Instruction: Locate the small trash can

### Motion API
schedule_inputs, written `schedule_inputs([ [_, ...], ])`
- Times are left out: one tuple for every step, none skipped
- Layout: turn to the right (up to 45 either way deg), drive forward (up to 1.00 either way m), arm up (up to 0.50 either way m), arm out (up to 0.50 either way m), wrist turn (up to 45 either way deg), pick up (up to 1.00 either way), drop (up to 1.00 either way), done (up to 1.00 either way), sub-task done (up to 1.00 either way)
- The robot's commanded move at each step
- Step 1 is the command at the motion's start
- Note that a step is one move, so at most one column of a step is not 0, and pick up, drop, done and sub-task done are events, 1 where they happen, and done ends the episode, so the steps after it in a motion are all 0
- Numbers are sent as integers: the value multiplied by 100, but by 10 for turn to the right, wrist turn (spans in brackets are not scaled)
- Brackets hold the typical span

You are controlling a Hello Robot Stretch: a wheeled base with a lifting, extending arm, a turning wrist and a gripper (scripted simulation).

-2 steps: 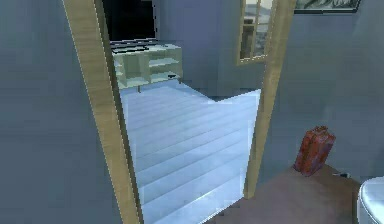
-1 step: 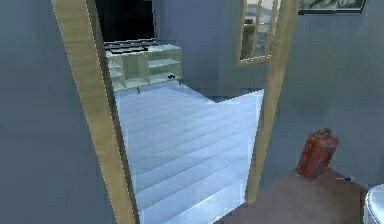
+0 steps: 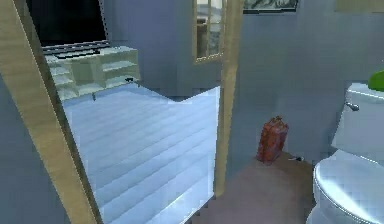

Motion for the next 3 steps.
schedule_inputs([
  [0, 75, 0, 0, 0, 0, 0, 0, 0],
  [-390, 0, 0, 0, 0, 0, 0, 0, 0],
  [-30, 0, 0, 0, 0, 0, 0, 0, 0],
])
